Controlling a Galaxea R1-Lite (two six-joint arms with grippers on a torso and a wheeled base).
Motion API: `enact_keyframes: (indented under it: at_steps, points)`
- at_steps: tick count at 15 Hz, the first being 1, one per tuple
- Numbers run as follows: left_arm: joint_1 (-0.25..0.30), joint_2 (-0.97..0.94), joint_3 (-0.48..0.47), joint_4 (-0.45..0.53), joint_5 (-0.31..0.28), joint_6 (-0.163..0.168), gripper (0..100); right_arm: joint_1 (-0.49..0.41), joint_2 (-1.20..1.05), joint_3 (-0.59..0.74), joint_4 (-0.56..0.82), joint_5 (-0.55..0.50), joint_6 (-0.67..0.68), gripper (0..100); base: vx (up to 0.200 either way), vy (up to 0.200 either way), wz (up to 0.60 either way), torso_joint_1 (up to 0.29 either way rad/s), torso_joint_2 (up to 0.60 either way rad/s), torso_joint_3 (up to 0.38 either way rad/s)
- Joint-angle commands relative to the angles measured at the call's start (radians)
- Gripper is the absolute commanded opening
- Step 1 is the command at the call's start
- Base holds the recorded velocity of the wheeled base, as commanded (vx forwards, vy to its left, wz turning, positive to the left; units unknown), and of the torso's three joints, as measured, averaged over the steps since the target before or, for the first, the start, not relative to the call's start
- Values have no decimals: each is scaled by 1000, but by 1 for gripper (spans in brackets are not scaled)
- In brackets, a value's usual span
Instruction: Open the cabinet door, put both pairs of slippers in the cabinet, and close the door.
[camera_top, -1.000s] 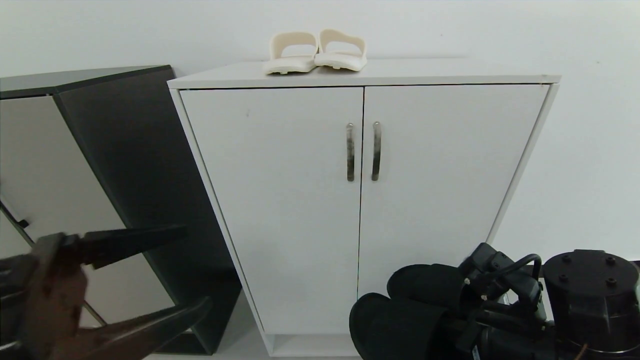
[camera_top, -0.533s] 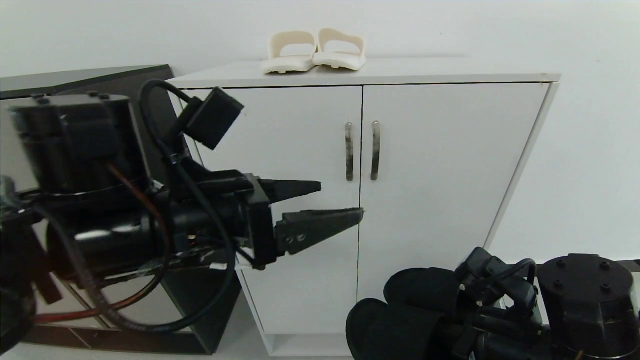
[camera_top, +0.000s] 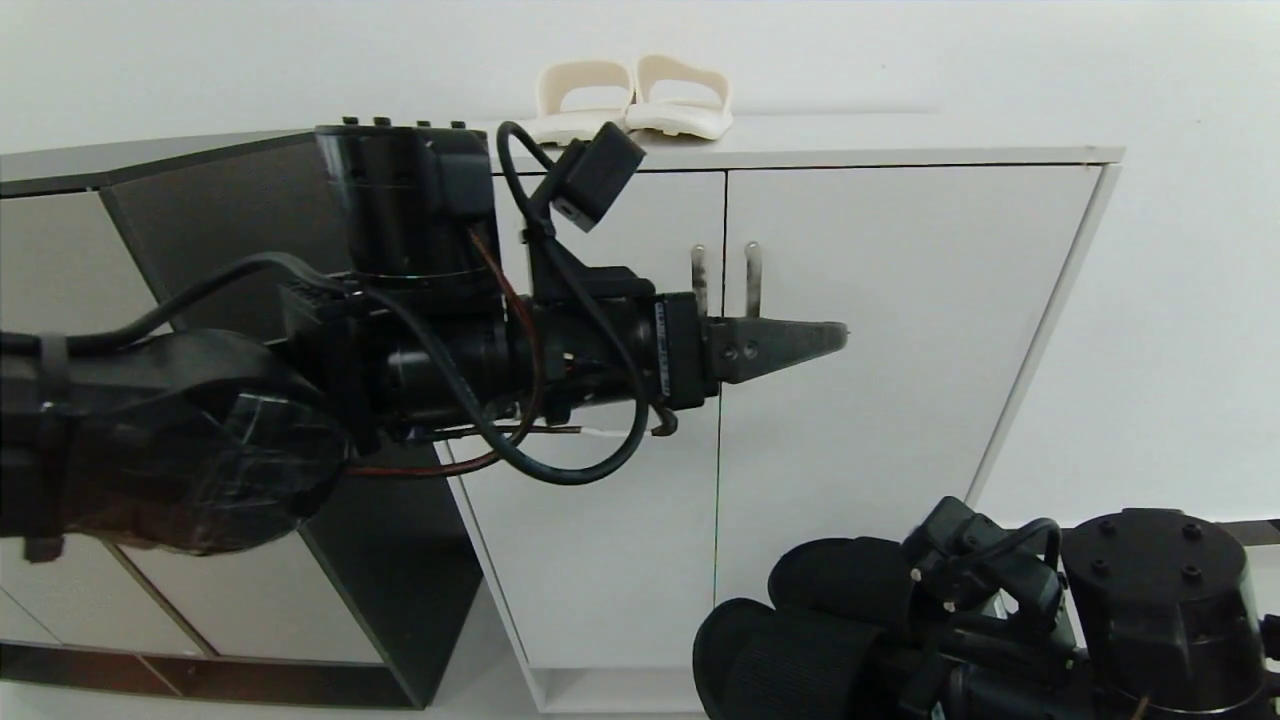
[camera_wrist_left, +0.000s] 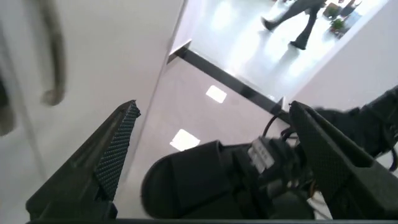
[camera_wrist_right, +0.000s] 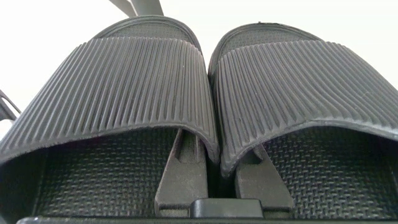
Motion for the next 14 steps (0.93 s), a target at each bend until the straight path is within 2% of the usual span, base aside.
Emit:
enact_keyframes:
  at_steps: [1, 4, 9, 11, 14]
  points:
    - [-19, 73, -59, 1, 0, -19, 100, 1, 6, 2, -1, 0, 0, 0, 0, 0, 0, 0, 0, 0]
    - [-19, 116, -119, 1, 1, -19, 100, 1, 6, 5, -1, 1, -2, 0, 0, 0, 0, 0, 0, 0]
    - [1, 116, -127, -1, 14, -10, 100, 1, 16, 5, -1, 6, -12, 0, 0, 0, 0, 0, 0, 0]
    - [13, 112, -131, -7, 55, -8, 100, 1, 15, 5, -1, 6, -12, 0, 0, 0, 0, 0, 0, 0]
    - [26, 116, -137, -7, 107, 15, 100, 1, 16, 5, -1, 7, -12, 0, 0, 0, 0, 0, 0, 0]
